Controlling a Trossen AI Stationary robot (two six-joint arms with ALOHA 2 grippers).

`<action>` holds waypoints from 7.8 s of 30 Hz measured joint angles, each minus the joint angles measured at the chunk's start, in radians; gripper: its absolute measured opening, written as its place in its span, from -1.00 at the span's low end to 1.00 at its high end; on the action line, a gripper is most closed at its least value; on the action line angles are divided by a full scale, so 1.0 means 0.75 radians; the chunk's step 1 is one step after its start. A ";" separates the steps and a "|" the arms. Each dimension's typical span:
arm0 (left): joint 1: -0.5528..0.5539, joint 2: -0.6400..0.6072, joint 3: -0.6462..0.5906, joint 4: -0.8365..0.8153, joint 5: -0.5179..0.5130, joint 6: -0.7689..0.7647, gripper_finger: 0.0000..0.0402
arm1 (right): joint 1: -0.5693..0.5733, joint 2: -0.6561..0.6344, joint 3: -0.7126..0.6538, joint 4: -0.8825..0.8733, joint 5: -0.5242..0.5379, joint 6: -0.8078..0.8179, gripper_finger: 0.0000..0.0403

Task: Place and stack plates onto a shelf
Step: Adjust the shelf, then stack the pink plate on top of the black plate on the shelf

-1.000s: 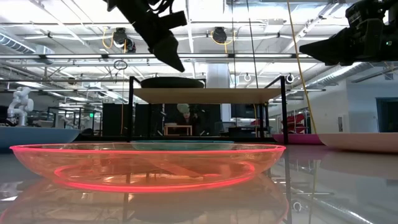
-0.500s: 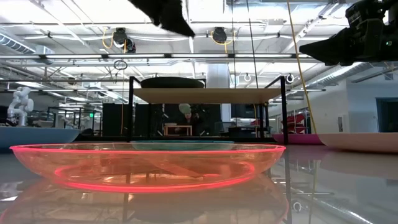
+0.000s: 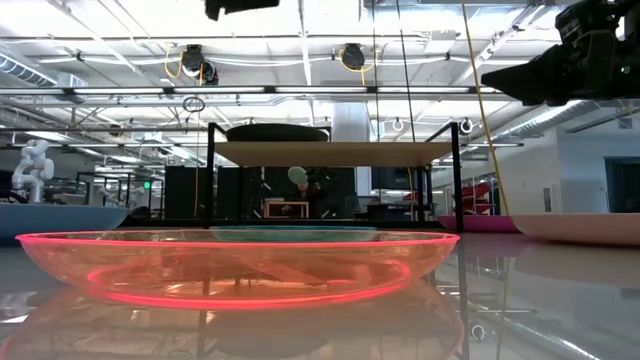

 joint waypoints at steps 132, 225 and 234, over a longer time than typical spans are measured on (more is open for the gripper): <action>-0.119 0.279 -0.414 0.875 -0.025 -0.147 -0.21 | -0.729 1.604 0.951 -1.216 0.074 0.301 -0.15; -0.130 0.264 -0.415 0.863 -0.129 -0.150 -0.21 | -0.644 0.963 0.908 -1.108 0.496 0.508 -1.00; -0.330 -0.044 -0.414 0.725 -0.521 0.128 -0.21 | -0.537 1.080 1.179 -0.735 0.496 0.104 -1.00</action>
